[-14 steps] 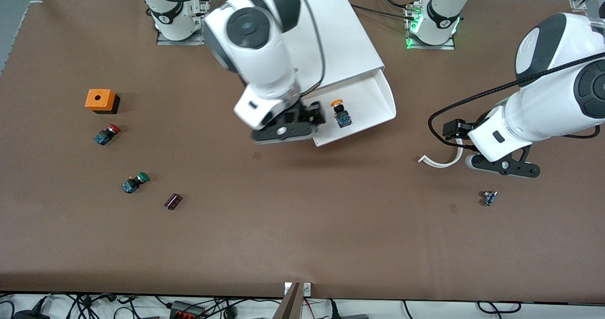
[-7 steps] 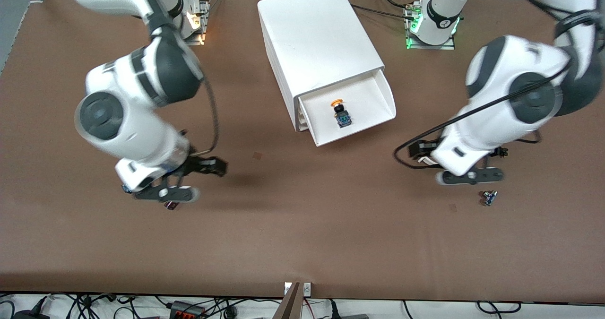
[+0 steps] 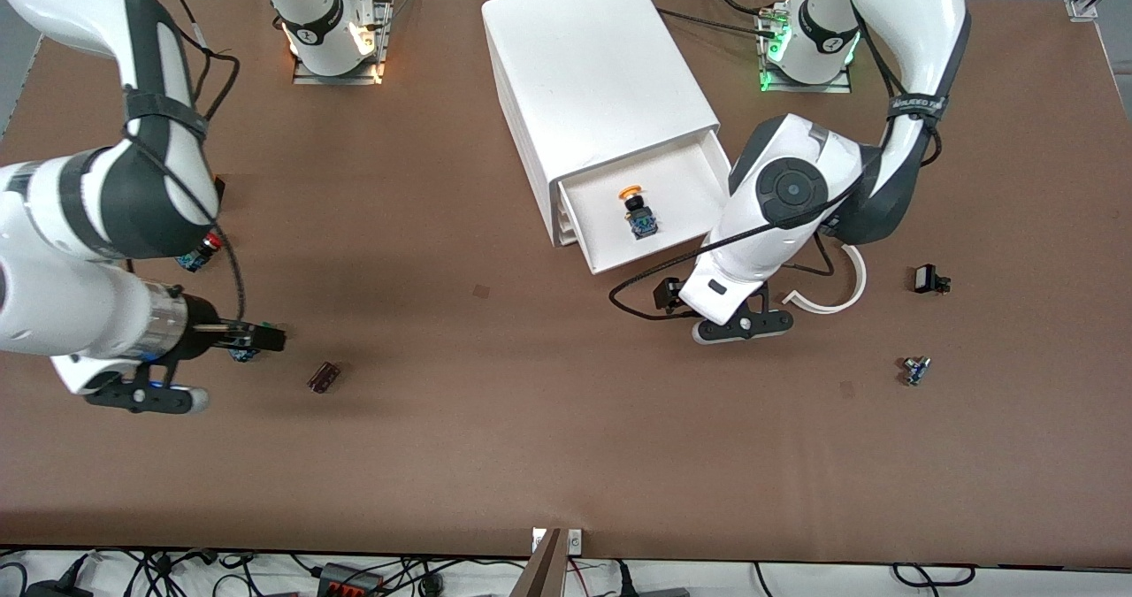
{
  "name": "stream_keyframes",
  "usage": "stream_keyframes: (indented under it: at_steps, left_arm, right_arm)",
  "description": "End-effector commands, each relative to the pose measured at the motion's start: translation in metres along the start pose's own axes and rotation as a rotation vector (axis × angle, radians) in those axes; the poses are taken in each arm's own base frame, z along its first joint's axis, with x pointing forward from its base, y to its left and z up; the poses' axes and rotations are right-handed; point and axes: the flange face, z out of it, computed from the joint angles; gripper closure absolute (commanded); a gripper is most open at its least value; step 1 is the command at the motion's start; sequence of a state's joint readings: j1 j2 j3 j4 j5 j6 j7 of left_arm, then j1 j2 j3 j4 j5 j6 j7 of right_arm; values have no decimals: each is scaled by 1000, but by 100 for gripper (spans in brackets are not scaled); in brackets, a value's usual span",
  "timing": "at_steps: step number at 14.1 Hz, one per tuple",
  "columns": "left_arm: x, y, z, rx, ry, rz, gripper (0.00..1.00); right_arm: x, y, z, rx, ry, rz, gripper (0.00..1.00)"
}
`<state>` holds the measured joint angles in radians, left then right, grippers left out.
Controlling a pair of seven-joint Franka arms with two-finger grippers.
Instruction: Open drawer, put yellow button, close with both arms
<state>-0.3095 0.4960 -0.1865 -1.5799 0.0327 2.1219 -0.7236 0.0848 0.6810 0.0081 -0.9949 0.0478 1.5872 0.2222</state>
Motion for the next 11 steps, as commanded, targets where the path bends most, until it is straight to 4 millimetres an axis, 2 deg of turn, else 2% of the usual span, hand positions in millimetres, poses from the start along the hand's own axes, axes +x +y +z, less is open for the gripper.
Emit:
stream_keyframes:
  at_steps: [1, 3, 5, 6, 8, 11]
  left_arm:
    - [-27, 8, 6, 13, -16, -69, 0]
    - [-48, 19, 17, 20, -54, -39, 0]
    - [-56, 17, 11, 25, -54, -39, 0]
    - [-62, 15, 9, 42, -68, -34, 0]
    - [-82, 22, 9, 80, -124, 3, 0]
    - [-106, 31, 13, 109, -197, 28, 0]
  right_arm:
    - [-7, 32, -27, -5, 0, 28, 0]
    - [-13, 53, -45, -4, 1, 36, 0]
    - [-22, 77, -73, 0, 32, 18, 0]
    - [-29, 85, -77, 2, 25, 5, 0]
    - [-46, 113, -92, 7, 32, 14, 0]
    - [-70, 120, -115, -32, 62, -67, 0]
